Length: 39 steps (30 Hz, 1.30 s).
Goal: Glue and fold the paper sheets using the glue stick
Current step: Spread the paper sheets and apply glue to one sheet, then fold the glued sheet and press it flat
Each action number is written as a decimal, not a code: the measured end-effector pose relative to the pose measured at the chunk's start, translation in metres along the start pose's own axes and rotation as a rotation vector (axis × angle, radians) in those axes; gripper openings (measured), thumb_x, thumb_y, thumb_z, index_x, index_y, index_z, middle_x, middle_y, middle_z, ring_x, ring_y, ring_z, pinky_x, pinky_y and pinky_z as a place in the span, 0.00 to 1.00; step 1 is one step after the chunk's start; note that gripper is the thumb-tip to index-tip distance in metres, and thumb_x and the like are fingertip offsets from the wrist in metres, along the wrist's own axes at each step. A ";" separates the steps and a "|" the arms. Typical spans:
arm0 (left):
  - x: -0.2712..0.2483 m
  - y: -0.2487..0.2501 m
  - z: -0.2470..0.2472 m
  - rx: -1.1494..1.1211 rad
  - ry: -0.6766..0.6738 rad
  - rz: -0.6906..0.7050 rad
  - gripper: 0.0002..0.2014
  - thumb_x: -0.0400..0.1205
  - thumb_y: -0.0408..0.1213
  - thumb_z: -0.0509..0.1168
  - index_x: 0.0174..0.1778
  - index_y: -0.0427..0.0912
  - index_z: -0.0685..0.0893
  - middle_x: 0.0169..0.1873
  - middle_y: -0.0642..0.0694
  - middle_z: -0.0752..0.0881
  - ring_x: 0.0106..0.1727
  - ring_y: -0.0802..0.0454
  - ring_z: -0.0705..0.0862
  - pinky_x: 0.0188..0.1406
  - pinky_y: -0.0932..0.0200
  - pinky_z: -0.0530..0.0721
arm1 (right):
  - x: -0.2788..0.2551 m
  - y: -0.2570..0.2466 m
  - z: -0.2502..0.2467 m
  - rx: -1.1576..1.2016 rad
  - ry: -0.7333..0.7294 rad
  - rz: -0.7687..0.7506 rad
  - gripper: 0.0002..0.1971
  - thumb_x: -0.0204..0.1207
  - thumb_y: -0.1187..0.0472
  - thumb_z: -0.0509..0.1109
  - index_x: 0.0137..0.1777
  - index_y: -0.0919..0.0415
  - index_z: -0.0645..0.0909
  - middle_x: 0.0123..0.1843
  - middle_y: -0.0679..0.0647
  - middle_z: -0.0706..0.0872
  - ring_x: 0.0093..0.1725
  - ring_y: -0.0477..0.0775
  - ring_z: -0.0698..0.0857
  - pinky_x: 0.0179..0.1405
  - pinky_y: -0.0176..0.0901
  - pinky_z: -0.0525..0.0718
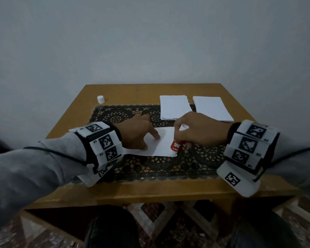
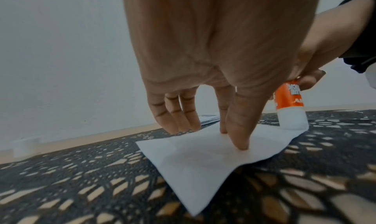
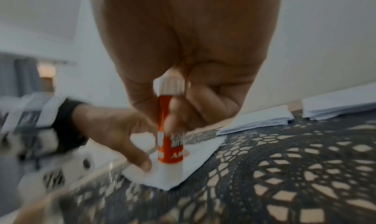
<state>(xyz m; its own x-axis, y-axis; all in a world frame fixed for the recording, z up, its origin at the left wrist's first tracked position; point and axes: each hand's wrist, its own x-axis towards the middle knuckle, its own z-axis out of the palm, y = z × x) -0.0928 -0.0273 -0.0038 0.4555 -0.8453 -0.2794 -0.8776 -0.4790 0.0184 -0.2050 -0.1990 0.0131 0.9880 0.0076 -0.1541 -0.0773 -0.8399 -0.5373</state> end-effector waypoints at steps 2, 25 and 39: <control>-0.001 0.000 0.000 -0.028 -0.012 0.019 0.27 0.79 0.40 0.70 0.75 0.56 0.75 0.57 0.46 0.75 0.52 0.51 0.72 0.51 0.62 0.71 | -0.006 0.005 -0.013 0.164 -0.058 0.052 0.07 0.78 0.62 0.68 0.44 0.67 0.82 0.32 0.58 0.89 0.26 0.51 0.81 0.22 0.40 0.77; 0.027 -0.018 -0.002 -0.162 -0.166 0.101 0.09 0.75 0.38 0.74 0.42 0.49 0.79 0.37 0.57 0.79 0.39 0.57 0.77 0.39 0.63 0.73 | 0.129 0.097 -0.078 0.197 0.686 0.328 0.14 0.70 0.56 0.79 0.51 0.55 0.78 0.51 0.51 0.83 0.48 0.53 0.82 0.44 0.42 0.76; 0.028 -0.022 0.002 -0.177 -0.150 0.143 0.07 0.77 0.38 0.73 0.42 0.49 0.79 0.39 0.55 0.79 0.40 0.57 0.76 0.41 0.64 0.73 | 0.200 0.023 -0.034 0.083 0.449 0.129 0.16 0.60 0.59 0.84 0.46 0.54 0.84 0.43 0.50 0.88 0.45 0.53 0.88 0.53 0.49 0.87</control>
<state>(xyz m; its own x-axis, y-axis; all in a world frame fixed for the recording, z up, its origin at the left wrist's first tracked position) -0.0612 -0.0397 -0.0142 0.2896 -0.8690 -0.4011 -0.8857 -0.4022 0.2318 -0.0043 -0.2350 -0.0017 0.9283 -0.3444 0.1401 -0.1952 -0.7721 -0.6048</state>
